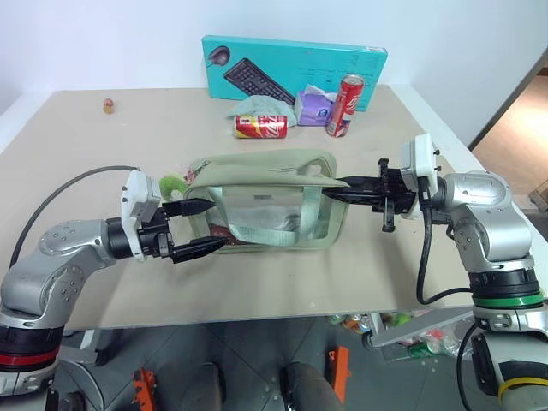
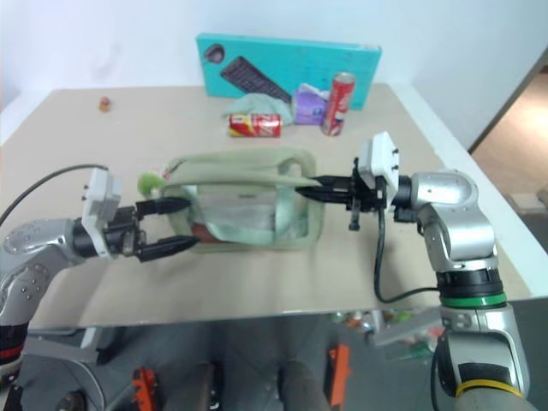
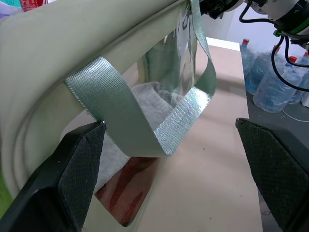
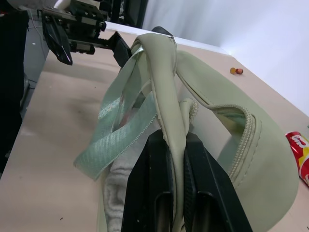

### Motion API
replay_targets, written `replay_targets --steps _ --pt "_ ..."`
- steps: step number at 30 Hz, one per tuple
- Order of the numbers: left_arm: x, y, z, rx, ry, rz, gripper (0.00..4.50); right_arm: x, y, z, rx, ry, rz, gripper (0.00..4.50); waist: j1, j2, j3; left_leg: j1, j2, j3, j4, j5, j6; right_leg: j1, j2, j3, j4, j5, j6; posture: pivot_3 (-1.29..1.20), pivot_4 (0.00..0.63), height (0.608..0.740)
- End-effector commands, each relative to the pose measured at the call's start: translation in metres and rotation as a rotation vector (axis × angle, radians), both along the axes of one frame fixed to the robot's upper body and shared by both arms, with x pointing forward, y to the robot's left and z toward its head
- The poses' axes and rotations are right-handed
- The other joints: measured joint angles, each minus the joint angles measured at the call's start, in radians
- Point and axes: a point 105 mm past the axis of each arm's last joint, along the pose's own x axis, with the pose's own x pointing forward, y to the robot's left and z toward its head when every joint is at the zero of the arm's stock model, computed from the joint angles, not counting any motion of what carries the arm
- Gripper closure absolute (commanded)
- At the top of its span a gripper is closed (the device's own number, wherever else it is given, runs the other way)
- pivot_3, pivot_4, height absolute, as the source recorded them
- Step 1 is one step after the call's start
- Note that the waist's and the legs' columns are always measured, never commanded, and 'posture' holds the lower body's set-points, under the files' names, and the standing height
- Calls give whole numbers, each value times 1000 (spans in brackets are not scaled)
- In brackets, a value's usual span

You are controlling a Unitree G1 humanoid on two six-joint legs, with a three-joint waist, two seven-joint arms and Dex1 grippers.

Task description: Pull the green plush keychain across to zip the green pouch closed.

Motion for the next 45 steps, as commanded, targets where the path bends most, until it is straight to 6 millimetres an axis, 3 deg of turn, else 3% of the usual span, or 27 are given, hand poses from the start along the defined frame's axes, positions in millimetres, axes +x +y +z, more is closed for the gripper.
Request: replay_targets --steps 1,5,13,19,23,27,34,45 --pt "-2 -1 12 9 -50 -11 0 1 -15 1 -9 -38 -43 4458 0 0 0 0 0 0 0 0 0 0 0 0 0 0 0 0 150 740" --pt "-2 -1 12 4 -50 -9 0 3 -21 -3 -29 -62 -58 4458 0 0 0 0 0 0 0 0 0 0 0 0 0 0 0 0 150 740" --pt "-1 -2 13 5 -48 -11 0 12 -23 14 -25 -136 -64 4458 0 0 0 0 0 0 1 0 0 0 0 0 0 1 0 0 150 740" --pt "-1 -2 14 -11 -45 -1 0 12 -25 0 -21 -68 -69 4458 0 0 0 0 0 0 0 0 0 0 0 0 0 0 0 0 150 740" --pt "0 8 39 -188 21 50 0 9 -25 -9 -9 -46 -80 4458 -1 0 0 0 0 0 0 0 0 1 0 0 0 0 0 0 150 740" --pt "4 35 57 -253 49 146 0 8 -26 -10 -8 -40 -88 4458 -3 0 0 2 1 0 1 0 0 1 1 0 1 2 0 0 150 740" --pt "45 78 39 11 -169 371 0 10 -24 -7 -14 -48 -88 4458 0 0 0 10 0 0 0 0 0 9 1 0 1 0 -2 0 150 740" --pt "77 66 27 90 -238 217 0 5 -20 -1 -11 -61 -96 4458 0 0 0 8 0 1 -1 0 -1 7 1 0 0 -1 -1 0 150 740"
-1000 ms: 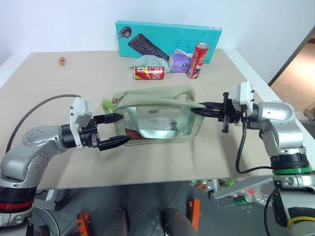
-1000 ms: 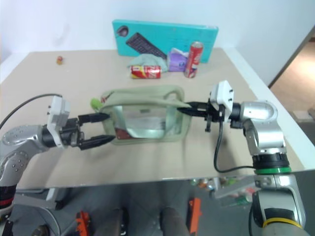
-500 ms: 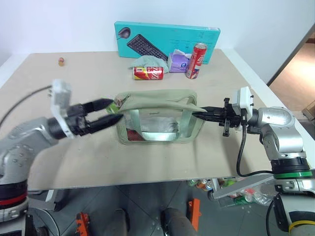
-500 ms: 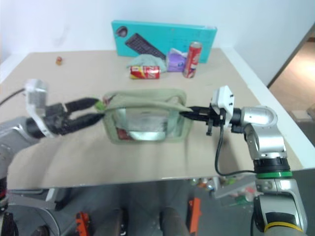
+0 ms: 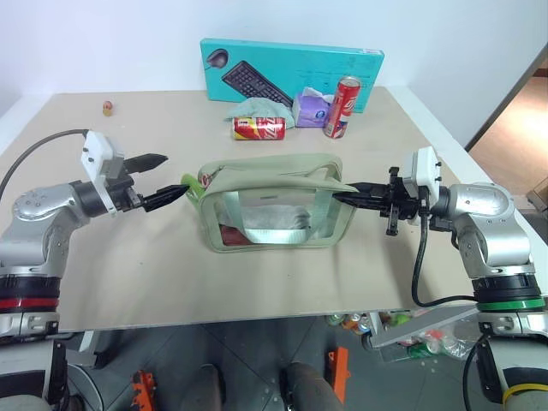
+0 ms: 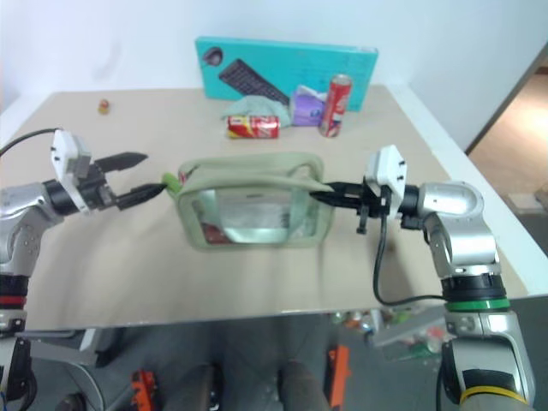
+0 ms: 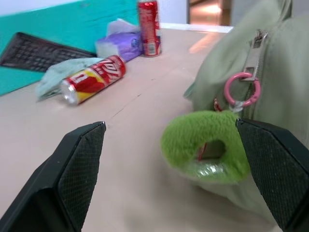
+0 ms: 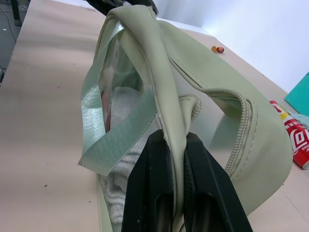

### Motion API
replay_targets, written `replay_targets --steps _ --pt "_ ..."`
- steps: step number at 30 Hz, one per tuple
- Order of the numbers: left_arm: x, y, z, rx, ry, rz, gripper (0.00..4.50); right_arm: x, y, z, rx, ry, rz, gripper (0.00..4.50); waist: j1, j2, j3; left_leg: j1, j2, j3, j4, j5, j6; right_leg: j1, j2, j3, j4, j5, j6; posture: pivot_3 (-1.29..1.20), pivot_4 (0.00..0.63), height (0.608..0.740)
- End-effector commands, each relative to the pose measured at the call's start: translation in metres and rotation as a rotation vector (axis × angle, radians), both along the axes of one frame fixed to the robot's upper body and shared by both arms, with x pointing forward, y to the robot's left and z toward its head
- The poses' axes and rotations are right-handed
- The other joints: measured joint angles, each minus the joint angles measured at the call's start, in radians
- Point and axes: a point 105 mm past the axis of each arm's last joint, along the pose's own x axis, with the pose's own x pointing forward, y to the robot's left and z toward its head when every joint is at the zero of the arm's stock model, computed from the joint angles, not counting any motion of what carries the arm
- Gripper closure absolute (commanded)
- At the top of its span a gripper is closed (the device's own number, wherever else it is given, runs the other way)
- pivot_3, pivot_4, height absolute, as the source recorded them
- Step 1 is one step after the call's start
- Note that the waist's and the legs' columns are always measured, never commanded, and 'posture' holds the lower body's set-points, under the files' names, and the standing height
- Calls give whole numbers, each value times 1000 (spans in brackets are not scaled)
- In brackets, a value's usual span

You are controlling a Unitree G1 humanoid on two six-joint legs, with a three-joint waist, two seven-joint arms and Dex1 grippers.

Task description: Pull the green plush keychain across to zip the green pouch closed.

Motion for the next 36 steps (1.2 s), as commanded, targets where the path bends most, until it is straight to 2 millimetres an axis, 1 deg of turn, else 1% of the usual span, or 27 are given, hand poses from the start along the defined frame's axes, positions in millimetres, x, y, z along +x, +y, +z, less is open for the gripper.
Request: replay_targets --steps 1,6,10,16,19,20,23,29,33,36 --pt "3 -3 6 43 -27 -65 0 -5 -3 14 3 -60 -14 4458 1 0 0 0 0 0 0 0 0 0 0 0 0 0 0 0 150 740" --pt "7 -9 -1 73 1 -137 0 -6 -4 12 0 -57 -25 4458 1 0 0 -2 0 0 0 0 0 -1 0 0 0 0 0 0 150 740" --pt "8 -10 0 66 4 -156 1148 -7 -7 11 -4 -57 -35 4500 -1 0 0 -2 0 0 0 0 0 -2 0 0 0 0 1 0 150 740" --pt "9 -9 4 44 -1 -157 3244 -7 -9 10 -9 -56 -42 4500 0 0 0 -2 0 0 1 0 0 -2 0 0 0 -1 1 0 150 740" --pt "5 -10 16 10 -12 -171 4321 -7 -10 10 -15 -54 -46 4500 0 0 0 -2 0 0 1 0 0 -2 0 0 0 -1 1 0 150 740" --pt "5 -10 19 2 -16 -173 4480 -6 -11 10 -14 -54 -48 4500 0 0 0 -2 0 0 1 0 0 -2 0 0 0 -1 1 0 150 740" --pt "2 -11 26 -6 -25 -178 4480 -6 -12 10 -21 -56 -50 4500 0 0 0 -3 0 0 1 0 0 -2 0 0 0 -1 1 0 150 740" --pt "-7 -20 52 -29 -80 -217 4480 -6 -13 10 -26 -52 -49 4500 0 0 0 -3 0 0 1 0 0 -2 -1 0 0 -1 2 0 150 740" --pt "-14 -40 80 -35 -157 -283 4480 -5 -14 9 -31 -47 -51 4500 1 0 0 -3 0 -1 1 0 0 -1 0 0 0 -1 2 0 150 740" --pt "-14 -49 85 -22 -172 -299 4480 -4 -14 8 -36 -45 -52 4500 1 0 0 -3 -1 -1 1 0 0 -1 -1 0 0 -1 2 0 150 740"
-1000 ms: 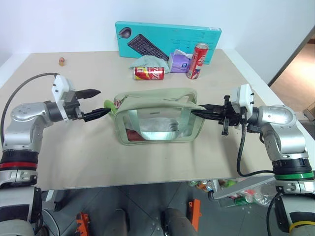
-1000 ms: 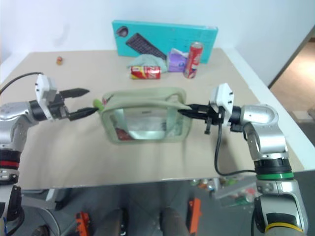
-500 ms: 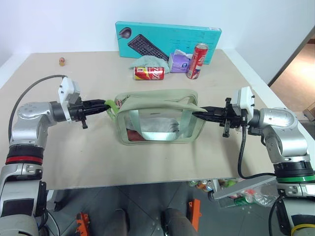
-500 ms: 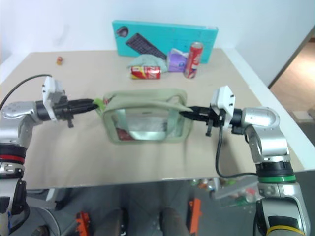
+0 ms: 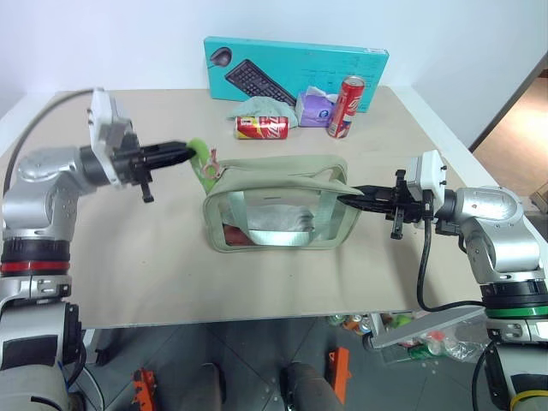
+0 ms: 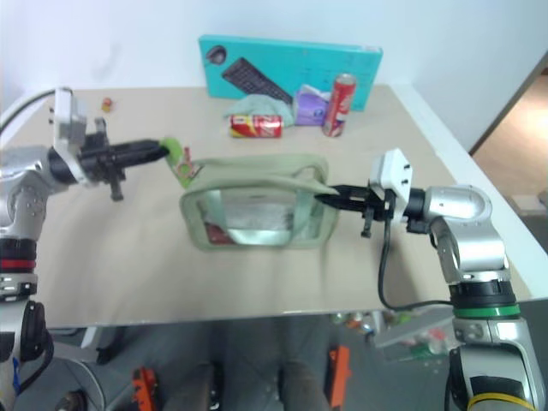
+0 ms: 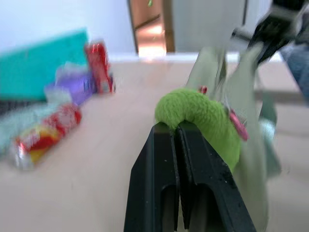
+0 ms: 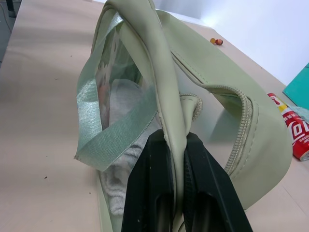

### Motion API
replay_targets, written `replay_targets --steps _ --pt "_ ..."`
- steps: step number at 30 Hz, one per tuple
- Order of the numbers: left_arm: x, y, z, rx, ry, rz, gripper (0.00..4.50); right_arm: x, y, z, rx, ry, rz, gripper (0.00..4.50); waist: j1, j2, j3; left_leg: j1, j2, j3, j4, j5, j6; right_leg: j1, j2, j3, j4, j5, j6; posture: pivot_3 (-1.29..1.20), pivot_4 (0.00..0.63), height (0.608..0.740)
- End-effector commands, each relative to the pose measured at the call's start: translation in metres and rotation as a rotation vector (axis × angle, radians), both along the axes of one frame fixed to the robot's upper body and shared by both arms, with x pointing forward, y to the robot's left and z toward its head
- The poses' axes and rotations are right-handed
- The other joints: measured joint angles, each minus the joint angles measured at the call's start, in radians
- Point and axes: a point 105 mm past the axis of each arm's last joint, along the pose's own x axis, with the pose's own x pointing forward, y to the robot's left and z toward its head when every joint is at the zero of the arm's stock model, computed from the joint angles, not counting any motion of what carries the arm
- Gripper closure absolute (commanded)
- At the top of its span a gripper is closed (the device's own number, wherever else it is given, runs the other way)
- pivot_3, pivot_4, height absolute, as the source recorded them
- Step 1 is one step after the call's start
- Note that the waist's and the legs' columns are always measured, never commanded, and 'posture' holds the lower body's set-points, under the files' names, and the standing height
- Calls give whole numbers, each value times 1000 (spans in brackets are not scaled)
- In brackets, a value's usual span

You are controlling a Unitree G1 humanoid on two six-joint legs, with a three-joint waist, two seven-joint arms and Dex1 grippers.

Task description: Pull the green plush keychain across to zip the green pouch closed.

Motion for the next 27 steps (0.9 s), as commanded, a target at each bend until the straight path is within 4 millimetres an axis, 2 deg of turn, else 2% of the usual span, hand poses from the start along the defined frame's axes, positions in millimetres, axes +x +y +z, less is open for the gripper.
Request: replay_targets --steps 1,4,10,22,27 --pt "-3 -12 19 -6 -76 -26 4480 0 -6 12 -14 -48 -18 4500 0 0 0 0 0 0 0 0 0 0 0 0 0 0 0 0 150 740" --pt "1 -36 29 -17 -126 -80 4480 2 -6 13 -14 -50 -21 4500 3 0 0 0 0 0 0 0 0 0 0 0 0 0 0 0 150 740" --pt "6 -63 30 -2 -162 -139 4480 3 -8 14 -20 -53 -28 4500 1 0 0 0 -1 0 1 0 0 1 0 0 0 0 1 0 150 740" --pt "9 -96 32 16 -199 -200 4480 2 -11 15 -23 -55 -44 4500 0 0 0 0 -2 -1 1 0 0 1 0 0 0 0 2 0 150 740" --pt "5 -104 17 96 -193 -247 4480 3 -8 14 -22 -54 -42 4500 -1 0 0 0 -2 -1 1 0 0 1 0 0 0 0 2 0 150 740"
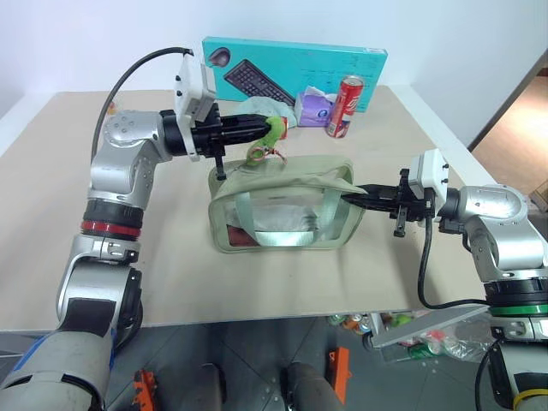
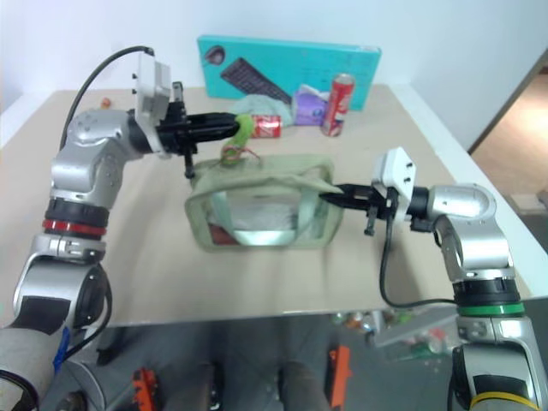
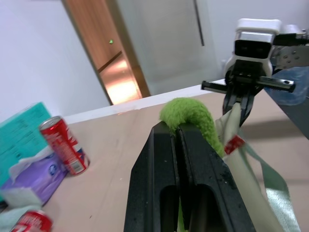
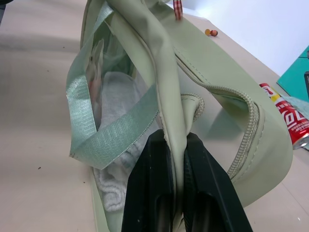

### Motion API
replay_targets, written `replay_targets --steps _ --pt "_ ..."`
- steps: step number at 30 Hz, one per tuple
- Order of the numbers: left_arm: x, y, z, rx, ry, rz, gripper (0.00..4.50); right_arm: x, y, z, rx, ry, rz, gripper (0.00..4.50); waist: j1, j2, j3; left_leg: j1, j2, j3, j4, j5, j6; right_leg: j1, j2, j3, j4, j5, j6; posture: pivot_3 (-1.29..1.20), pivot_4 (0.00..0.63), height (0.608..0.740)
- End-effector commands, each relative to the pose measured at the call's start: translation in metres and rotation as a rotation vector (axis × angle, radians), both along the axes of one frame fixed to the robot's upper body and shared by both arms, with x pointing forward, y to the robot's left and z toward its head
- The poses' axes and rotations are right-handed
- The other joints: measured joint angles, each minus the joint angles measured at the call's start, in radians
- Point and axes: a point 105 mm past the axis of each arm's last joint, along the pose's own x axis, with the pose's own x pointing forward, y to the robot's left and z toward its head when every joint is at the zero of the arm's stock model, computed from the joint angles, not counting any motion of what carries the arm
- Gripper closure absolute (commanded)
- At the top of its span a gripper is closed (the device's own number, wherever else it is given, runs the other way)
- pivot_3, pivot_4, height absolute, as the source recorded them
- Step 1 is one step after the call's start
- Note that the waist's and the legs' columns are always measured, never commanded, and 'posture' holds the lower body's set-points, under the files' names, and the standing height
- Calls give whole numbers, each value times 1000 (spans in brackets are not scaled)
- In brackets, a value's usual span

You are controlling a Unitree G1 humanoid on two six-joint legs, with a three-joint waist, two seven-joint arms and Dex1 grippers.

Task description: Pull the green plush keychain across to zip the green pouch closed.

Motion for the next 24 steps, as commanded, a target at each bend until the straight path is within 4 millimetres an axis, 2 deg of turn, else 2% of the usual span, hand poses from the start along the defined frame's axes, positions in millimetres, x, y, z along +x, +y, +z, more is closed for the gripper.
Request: replay_targets --steps 1,6,11,13,15,19,24 --pt "-12 -6 7 41 -63 -64 4480 -1 -1 14 -2 -59 -6 4500 0 0 0 0 0 0 0 0 0 0 0 0 0 0 0 0 150 740" --pt "-25 -5 0 104 -8 -154 4480 1 1 13 -1 -57 -1 4500 0 0 0 0 0 0 0 0 0 0 0 0 0 0 0 0 150 740" --pt "-21 -1 0 136 29 -134 4480 2 3 13 4 -58 2 4500 -1 0 0 1 0 0 0 0 0 0 0 0 0 0 0 0 150 740" --pt "-18 -1 -1 137 35 -115 3822 3 3 12 4 -59 3 4500 -1 0 0 1 0 0 0 0 0 1 0 0 0 0 0 0 150 740" --pt "-16 -1 -2 142 16 -101 3355 3 4 12 5 -59 5 4500 -1 0 0 1 0 0 0 0 0 1 0 0 0 0 0 0 150 740" --pt "-19 -1 0 146 -44 -111 1937 3 4 11 3 -57 7 4500 -1 0 0 1 0 0 0 0 0 1 0 0 0 0 0 0 150 740" --pt "-16 8 6 150 -78 -64 1937 3 4 10 1 -57 7 4500 -1 0 0 1 0 0 0 0 0 1 0 0 0 0 0 0 150 740"
